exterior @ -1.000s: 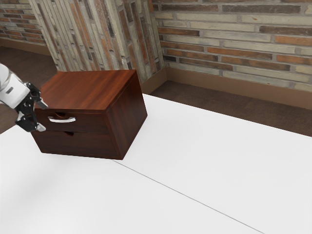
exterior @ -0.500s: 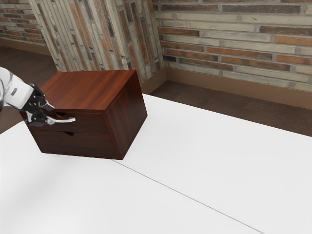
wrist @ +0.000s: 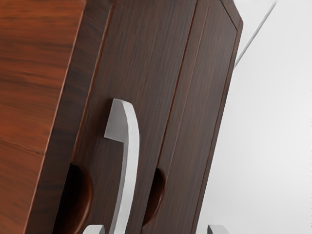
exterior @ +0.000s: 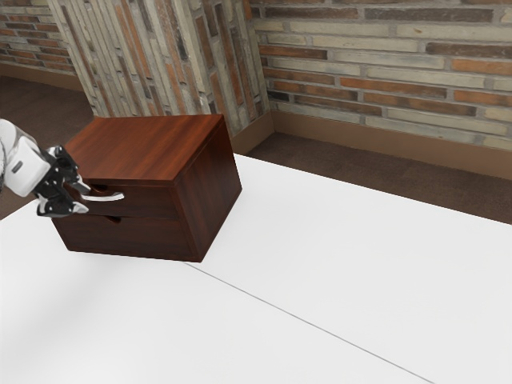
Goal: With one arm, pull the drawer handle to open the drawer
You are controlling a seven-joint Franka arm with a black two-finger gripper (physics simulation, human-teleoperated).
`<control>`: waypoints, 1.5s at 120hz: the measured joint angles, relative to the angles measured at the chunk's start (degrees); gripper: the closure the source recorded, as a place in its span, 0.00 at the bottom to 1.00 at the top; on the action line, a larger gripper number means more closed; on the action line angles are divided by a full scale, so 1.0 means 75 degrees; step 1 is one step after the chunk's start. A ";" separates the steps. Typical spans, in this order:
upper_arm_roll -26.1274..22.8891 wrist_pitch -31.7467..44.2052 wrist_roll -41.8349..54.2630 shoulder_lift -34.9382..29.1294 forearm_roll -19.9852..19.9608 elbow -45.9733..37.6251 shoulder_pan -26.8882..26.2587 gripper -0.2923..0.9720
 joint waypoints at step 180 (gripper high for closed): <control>0.1658 -0.0280 0.0989 -0.2061 0.0026 -0.2332 -0.1071 0.81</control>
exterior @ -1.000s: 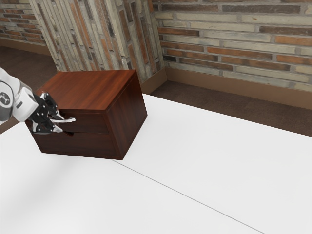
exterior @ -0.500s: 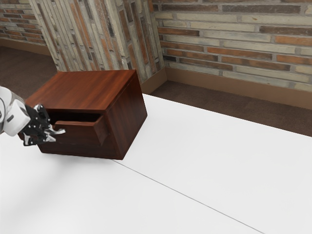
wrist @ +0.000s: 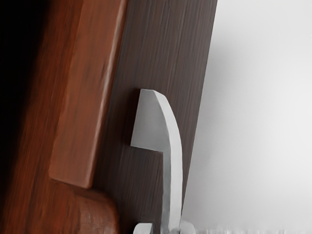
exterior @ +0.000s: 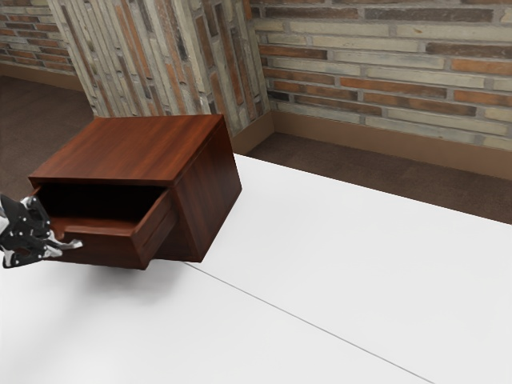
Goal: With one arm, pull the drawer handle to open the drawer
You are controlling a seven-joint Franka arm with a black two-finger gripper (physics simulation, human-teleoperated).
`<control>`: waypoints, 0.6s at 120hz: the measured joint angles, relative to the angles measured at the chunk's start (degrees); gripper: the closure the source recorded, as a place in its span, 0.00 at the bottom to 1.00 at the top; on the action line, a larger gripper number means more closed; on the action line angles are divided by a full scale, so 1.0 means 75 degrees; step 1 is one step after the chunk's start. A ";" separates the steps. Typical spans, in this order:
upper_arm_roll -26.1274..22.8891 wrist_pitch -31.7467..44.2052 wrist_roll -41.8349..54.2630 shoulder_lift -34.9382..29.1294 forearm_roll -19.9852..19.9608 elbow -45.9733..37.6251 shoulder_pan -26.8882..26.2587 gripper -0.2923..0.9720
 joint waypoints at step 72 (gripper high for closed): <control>0.0513 -0.1537 -0.0286 -0.0876 0.0905 -0.0261 -0.0601 0.72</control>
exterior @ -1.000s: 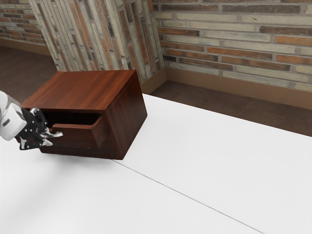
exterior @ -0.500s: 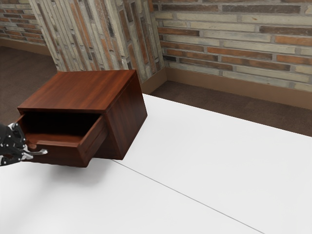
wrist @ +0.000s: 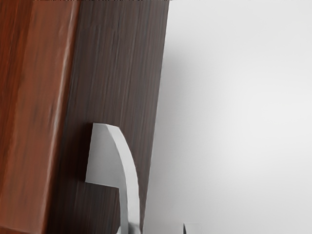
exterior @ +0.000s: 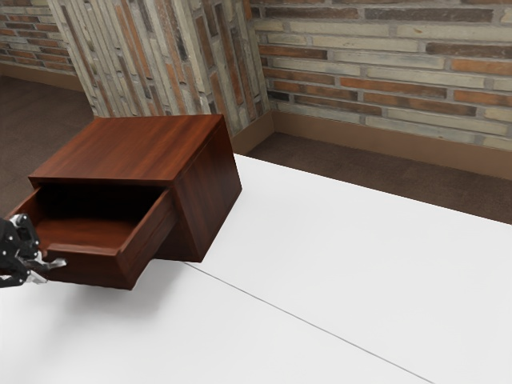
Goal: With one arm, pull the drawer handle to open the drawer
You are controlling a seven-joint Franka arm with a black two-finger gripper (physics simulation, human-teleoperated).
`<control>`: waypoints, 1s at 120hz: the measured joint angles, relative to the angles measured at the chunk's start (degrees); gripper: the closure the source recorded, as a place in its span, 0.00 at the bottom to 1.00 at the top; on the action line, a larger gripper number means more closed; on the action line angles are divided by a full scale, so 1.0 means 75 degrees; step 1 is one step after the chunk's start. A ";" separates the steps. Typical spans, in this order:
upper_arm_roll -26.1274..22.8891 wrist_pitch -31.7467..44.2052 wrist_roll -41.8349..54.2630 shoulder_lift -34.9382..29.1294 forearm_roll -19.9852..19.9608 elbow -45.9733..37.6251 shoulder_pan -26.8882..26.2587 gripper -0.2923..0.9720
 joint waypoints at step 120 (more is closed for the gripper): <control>0.0399 -0.4781 -0.2484 0.3281 0.1514 0.7713 -0.3804 0.39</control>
